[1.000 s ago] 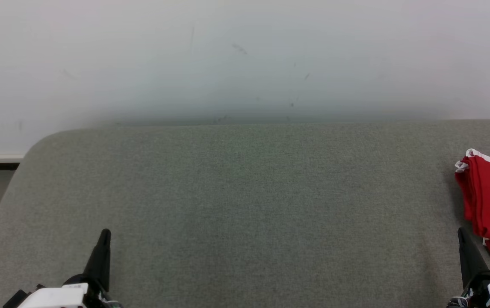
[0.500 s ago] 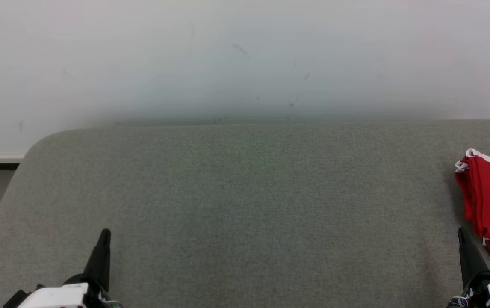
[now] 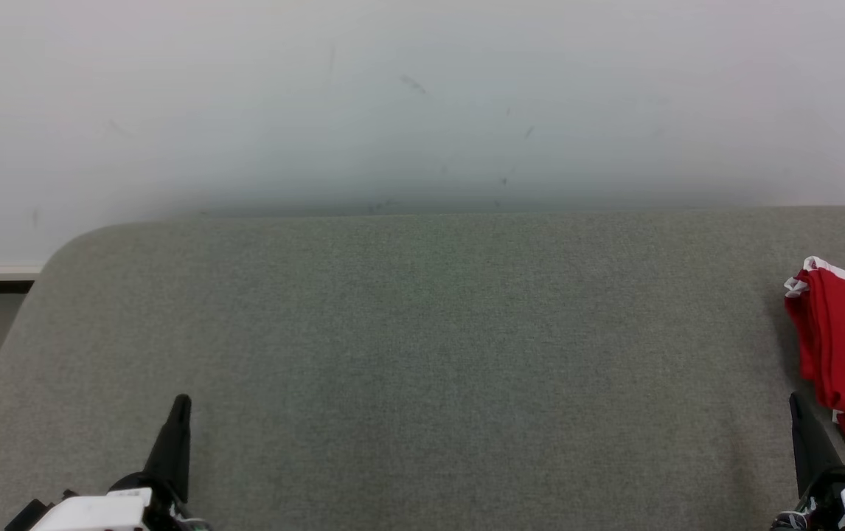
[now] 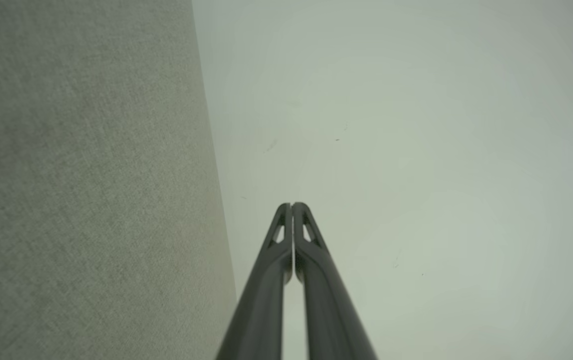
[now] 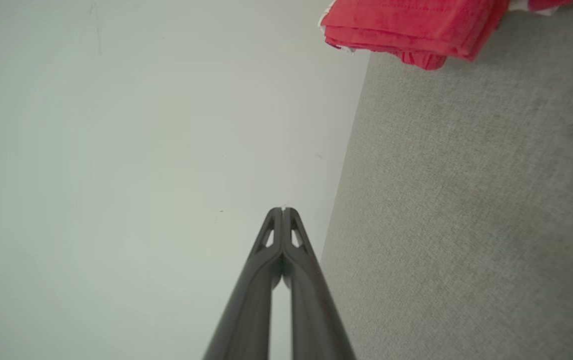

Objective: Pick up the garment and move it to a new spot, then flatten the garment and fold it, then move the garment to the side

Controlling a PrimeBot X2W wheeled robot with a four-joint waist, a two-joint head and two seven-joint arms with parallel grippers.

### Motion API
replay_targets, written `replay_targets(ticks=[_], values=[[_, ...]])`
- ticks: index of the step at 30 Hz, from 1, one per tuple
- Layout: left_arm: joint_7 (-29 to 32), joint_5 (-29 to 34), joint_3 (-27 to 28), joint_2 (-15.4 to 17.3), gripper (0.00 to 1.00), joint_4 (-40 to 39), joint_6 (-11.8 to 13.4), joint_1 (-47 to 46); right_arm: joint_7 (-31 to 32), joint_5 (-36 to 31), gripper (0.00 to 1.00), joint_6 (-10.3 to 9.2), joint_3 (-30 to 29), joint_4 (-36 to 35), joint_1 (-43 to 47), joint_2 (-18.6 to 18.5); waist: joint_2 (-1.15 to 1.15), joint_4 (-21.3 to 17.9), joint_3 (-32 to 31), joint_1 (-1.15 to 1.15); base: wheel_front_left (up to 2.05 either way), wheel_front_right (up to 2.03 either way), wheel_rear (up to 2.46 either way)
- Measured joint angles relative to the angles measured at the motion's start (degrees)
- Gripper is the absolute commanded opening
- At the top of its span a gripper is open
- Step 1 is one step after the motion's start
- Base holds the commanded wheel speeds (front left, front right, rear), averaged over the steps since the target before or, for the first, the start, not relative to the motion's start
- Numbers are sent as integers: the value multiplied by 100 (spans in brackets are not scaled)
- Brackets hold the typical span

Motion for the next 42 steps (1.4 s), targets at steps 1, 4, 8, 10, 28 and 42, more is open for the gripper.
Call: replay_targets(ticks=[1, 4, 8, 10, 28, 42], values=[[0, 0, 1, 0, 0, 0, 0, 0, 0, 0, 0, 0, 0, 0, 0, 0, 0, 0, 0, 0, 0, 0, 0], [1, 0, 1, 0, 0, 0, 0, 0, 0, 0, 0, 0, 0, 0, 0, 0, 0, 0, 0, 0, 0, 0, 0], [1, 0, 1, 0, 0, 0, 0, 0, 0, 0, 0, 0, 0, 0, 0, 0, 0, 0, 0, 0, 0, 0, 0], [1, 0, 1, 0, 0, 0, 0, 0, 0, 0, 0, 0, 0, 0, 0, 0, 0, 0, 0, 0, 0, 0, 0], [1, 0, 2, 0, 0, 0, 0, -1, 0, 0, 0, 0, 0, 0, -1, 0, 0, 0, 0, 0, 0, 0, 0], [1, 0, 3, 0, 0, 0, 0, -1, 0, 0, 0, 0, 0, 0, -1, 0, 0, 0, 0, 0, 0, 0, 0]])
